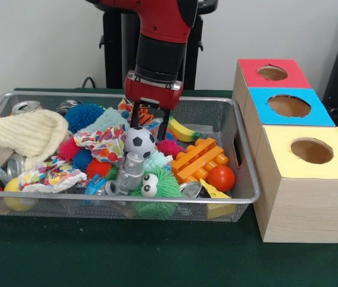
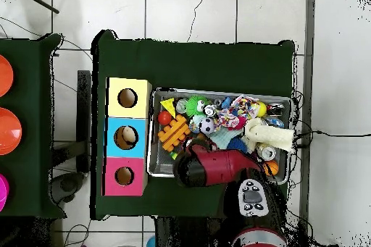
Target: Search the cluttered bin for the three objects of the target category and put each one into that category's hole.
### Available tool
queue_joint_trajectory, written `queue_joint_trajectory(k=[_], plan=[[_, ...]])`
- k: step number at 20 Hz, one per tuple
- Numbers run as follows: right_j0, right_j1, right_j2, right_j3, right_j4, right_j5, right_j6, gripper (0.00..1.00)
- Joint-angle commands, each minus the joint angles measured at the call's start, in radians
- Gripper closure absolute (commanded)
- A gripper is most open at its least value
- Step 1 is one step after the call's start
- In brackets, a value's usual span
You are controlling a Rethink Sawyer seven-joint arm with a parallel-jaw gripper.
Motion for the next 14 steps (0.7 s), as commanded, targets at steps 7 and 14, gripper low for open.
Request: queue_joint_trajectory(k=[7, 14], plan=[[-0.009, 0.031, 0.046, 0.036, -0.046, -0.058, 0.060, 0.00], [0.022, 0.041, 0.008, 0.032, -0.032, -0.089, 0.093, 1.00]])
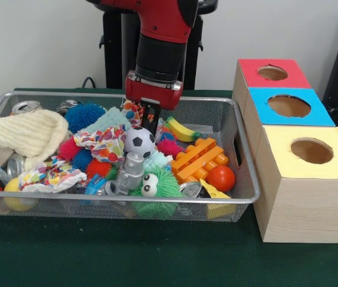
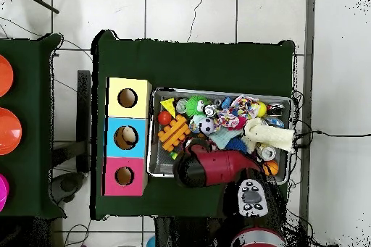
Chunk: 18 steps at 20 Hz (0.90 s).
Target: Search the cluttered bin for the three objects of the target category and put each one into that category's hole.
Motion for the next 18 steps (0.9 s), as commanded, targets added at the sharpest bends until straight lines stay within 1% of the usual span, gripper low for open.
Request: queue_joint_trajectory(k=[1, 2, 11, 18], plan=[[0.014, 0.040, 0.016, 0.031, -0.036, -0.079, 0.088, 1.00], [0.010, 0.037, 0.028, 0.022, -0.051, -0.058, 0.059, 1.00], [0.006, 0.036, 0.037, 0.018, -0.043, -0.054, 0.060, 1.00], [0.008, 0.038, 0.032, 0.024, -0.043, -0.073, 0.069, 1.00]])
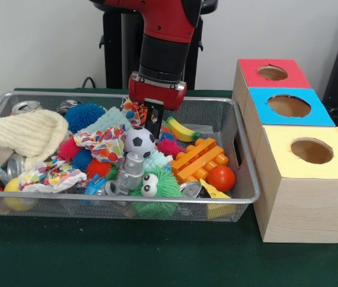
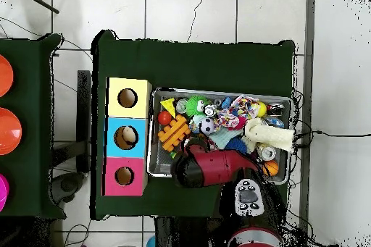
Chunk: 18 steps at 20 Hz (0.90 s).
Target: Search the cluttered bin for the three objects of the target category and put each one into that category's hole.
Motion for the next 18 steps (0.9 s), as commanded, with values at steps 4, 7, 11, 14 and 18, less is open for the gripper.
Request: queue_joint_trajectory(k=[4, 7, 11, 14, 18], plan=[[-0.007, 0.034, 0.040, 0.025, -0.042, -0.046, 0.062, 1.00], [-0.012, 0.034, 0.043, 0.028, -0.042, -0.052, 0.063, 1.00], [-0.011, 0.036, 0.042, 0.027, -0.040, -0.050, 0.065, 1.00], [-0.013, 0.031, 0.045, 0.029, -0.038, -0.042, 0.063, 1.00], [-0.005, 0.030, 0.038, 0.029, -0.038, -0.044, 0.066, 0.00]])
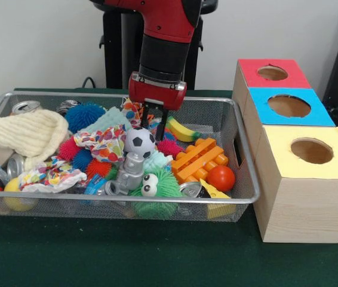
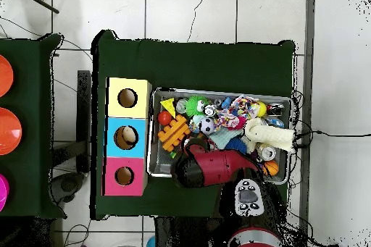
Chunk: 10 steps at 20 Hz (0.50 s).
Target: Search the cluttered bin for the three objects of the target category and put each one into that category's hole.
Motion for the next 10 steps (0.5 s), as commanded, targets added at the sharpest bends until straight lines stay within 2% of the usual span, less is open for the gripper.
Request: queue_joint_trajectory(k=[1, 10], plan=[[-0.005, 0.030, 0.037, 0.030, -0.036, -0.043, 0.068, 0.00], [-0.021, 0.026, 0.057, 0.030, -0.048, -0.026, 0.044, 0.00]])
